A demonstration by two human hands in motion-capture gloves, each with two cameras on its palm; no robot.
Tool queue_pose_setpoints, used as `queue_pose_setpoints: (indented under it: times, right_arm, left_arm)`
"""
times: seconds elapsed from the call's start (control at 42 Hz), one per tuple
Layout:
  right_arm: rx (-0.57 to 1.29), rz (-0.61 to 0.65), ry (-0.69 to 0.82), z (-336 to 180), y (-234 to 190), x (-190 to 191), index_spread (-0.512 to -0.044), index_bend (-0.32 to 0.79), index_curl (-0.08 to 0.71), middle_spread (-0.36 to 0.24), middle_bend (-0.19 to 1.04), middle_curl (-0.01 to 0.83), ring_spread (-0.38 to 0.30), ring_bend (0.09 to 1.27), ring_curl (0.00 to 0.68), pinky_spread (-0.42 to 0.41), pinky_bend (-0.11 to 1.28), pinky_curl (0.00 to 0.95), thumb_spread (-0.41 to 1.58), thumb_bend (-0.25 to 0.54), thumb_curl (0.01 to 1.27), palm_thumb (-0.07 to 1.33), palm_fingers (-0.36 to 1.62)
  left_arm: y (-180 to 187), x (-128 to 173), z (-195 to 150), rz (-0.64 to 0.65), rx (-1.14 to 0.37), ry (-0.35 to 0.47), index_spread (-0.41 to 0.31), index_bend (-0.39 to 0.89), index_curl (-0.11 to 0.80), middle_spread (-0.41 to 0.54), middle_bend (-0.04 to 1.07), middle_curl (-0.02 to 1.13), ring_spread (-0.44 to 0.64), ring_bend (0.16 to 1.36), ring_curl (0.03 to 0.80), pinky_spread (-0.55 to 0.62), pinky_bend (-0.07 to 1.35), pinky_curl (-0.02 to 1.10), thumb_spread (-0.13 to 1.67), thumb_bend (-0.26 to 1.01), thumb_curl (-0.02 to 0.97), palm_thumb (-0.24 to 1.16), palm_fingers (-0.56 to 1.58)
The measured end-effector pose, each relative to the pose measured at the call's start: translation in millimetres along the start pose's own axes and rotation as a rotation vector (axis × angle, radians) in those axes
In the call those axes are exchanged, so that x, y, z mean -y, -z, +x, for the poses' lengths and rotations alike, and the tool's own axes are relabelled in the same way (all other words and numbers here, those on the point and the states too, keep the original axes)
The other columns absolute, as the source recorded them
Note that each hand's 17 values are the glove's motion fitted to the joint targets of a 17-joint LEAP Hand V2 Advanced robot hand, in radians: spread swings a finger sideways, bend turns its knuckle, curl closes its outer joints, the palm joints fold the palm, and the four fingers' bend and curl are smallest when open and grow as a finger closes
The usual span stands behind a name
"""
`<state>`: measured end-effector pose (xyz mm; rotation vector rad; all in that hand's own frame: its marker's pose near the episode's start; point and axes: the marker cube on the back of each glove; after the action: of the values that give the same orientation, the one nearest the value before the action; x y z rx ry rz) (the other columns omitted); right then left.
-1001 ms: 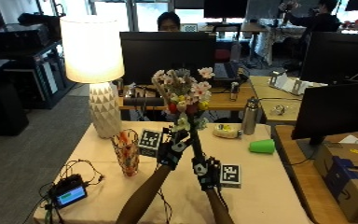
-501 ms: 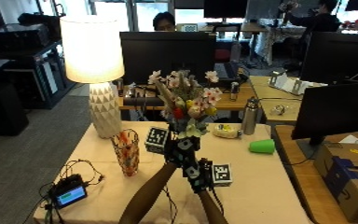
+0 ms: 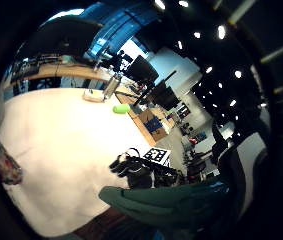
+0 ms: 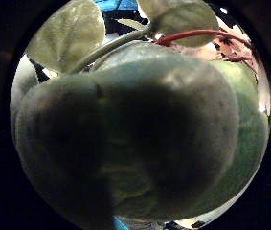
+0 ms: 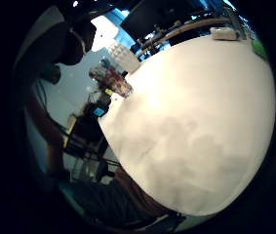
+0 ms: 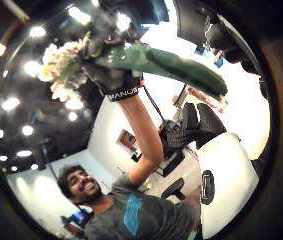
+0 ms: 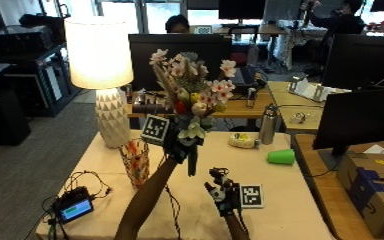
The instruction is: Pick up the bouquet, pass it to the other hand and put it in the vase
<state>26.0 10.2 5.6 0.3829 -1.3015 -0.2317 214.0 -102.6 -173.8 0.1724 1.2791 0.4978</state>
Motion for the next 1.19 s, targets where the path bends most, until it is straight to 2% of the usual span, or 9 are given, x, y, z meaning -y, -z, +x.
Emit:
queue_pose_setpoints:
  times: [0.119,0.238,0.334,0.358,0.429,0.477,0.691,0.906,1.192]
  right_arm:
    - [0.046,0.067,-0.047,-10.0,16.7,-17.2,-0.296,0.13,0.377,-0.163,0.44,0.477,-0.158,0.59,0.421,0.015,0.56,0.411,0.83,-0.023,0.66,0.88,0.78]
    - [-0.057,0.1,-0.016,3.8,31.7,-23.4,-0.298,0.12,0.357,-0.163,0.41,0.465,-0.147,0.54,0.395,0.075,0.53,0.39,0.89,-0.021,0.64,0.88,0.8]
    - [-0.081,0.104,-0.048,11.0,32.3,-25.3,-0.297,0.12,0.347,-0.162,0.39,0.458,-0.137,0.51,0.389,0.101,0.5,0.381,0.92,-0.022,0.63,0.87,0.82]
    - [-0.075,0.1,-0.038,12.3,30.8,-24.8,-0.297,0.12,0.344,-0.162,0.39,0.457,-0.137,0.51,0.388,0.106,0.5,0.38,0.93,-0.022,0.63,0.87,0.82]
    - [-0.096,0.081,0.043,20.3,26.7,-21.6,-0.297,0.12,0.337,-0.162,0.38,0.455,-0.134,0.49,0.387,0.124,0.48,0.378,0.95,-0.021,0.62,0.87,0.83]
    - [-0.114,0.075,0.023,23.9,23.9,-22.4,-0.301,0.12,0.336,-0.163,0.37,0.455,-0.13,0.48,0.386,0.136,0.47,0.374,0.96,-0.022,0.61,0.87,0.83]
    - [-0.083,0.071,-0.088,26.7,11.2,-26.4,-0.302,0.13,0.324,-0.159,0.35,0.452,-0.127,0.43,0.384,0.18,0.42,0.365,0.99,-0.02,0.59,0.87,0.83]
    - [-0.107,0.045,0.017,31.6,10.4,-25.7,-0.302,0.12,0.314,-0.157,0.33,0.45,-0.122,0.41,0.385,0.205,0.38,0.36,1.0,-0.023,0.58,0.87,0.84]
    - [-0.184,0.036,-0.05,44.7,9.7,-31.7,-0.303,0.12,0.305,-0.156,0.31,0.45,-0.12,0.38,0.389,0.23,0.34,0.359,1.0,-0.021,0.56,0.87,0.85]
  left_arm:
    - [38.7,9.5,25.2,0.03,0.049,-0.049,-0.348,0.27,0.487,-0.387,0.69,0.57,-0.38,0.81,0.465,-0.44,0.61,0.44,0.8,-0.03,0.492,0.72,1.42]
    - [86.5,17.6,45.4,0.124,0.098,-0.066,-0.35,0.27,0.5,-0.388,0.7,0.58,-0.38,0.82,0.471,-0.44,0.63,0.45,0.8,-0.03,0.498,0.72,1.41]
    - [132.5,29.4,51.4,0.223,0.26,-0.271,-0.354,0.27,0.511,-0.388,0.7,0.58,-0.38,0.82,0.473,-0.44,0.64,0.45,0.8,-0.03,0.502,0.72,1.4]
    - [143.5,29.1,53.1,0.258,0.267,-0.265,-0.354,0.27,0.513,-0.388,0.71,0.58,-0.38,0.82,0.474,-0.44,0.64,0.45,0.8,-0.03,0.503,0.72,1.4]
    - [172.7,18.4,57.9,0.377,0.172,-0.054,-0.355,0.27,0.519,-0.388,0.71,0.58,-0.38,0.83,0.475,-0.44,0.64,0.45,0.8,-0.03,0.506,0.72,1.4]
    - [192.7,15.4,54.8,0.436,0.154,0.003,-0.356,0.27,0.523,-0.386,0.71,0.58,-0.38,0.83,0.476,-0.44,0.64,0.45,0.8,-0.03,0.509,0.72,1.4]
    - [268.5,9.7,33.8,0.592,0.133,0.061,-0.35,0.27,0.54,-0.38,0.71,0.58,-0.38,0.83,0.477,-0.44,0.64,0.45,0.81,-0.04,0.511,0.7,1.38]
    - [318.9,7.6,3.9,0.656,0.172,0.038,-0.351,0.27,0.554,-0.379,0.71,0.58,-0.38,0.83,0.476,-0.44,0.65,0.45,0.83,-0.03,0.502,0.68,1.38]
    - [319.3,15.2,-101.3,0.616,0.109,0.3,-0.356,0.27,0.568,-0.378,0.71,0.58,-0.37,0.84,0.477,-0.43,0.6,0.45,0.9,-0.07,0.426,0.54,1.34]
